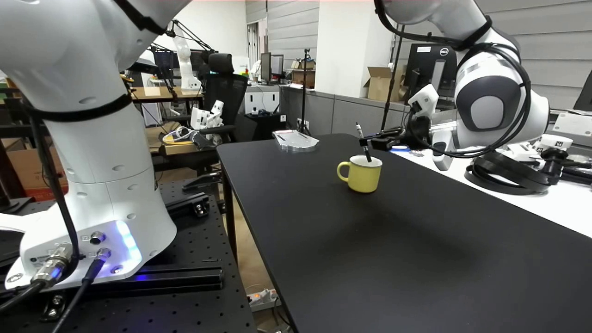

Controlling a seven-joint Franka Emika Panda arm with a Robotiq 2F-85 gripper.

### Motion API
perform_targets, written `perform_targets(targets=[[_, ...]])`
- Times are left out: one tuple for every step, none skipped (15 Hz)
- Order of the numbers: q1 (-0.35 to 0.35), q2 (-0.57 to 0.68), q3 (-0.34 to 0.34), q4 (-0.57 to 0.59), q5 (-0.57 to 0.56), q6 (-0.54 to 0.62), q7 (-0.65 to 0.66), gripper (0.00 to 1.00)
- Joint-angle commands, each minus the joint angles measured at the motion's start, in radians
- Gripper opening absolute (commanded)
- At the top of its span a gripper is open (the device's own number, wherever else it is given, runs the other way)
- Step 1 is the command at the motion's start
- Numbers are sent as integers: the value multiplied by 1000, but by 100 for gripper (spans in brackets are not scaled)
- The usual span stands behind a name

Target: Put the pen in the yellow cup

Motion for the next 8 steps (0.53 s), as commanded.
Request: perform_targets(targets=[[9,17,-1,46,-3,0,-4,4],[10,12,2,48,-1,-2,-7,41],[10,2,7,50,4,-11,-12,41],[11,-16,10,54,4,-17,-20,46],[12,-30,15,60,5,-20,-28,54],[12,-54,19,64,3,-29,-39,60],[13,-73,21,69,1,-38,-47,68],[14,-102,22,68,-4,-46,-59,74]])
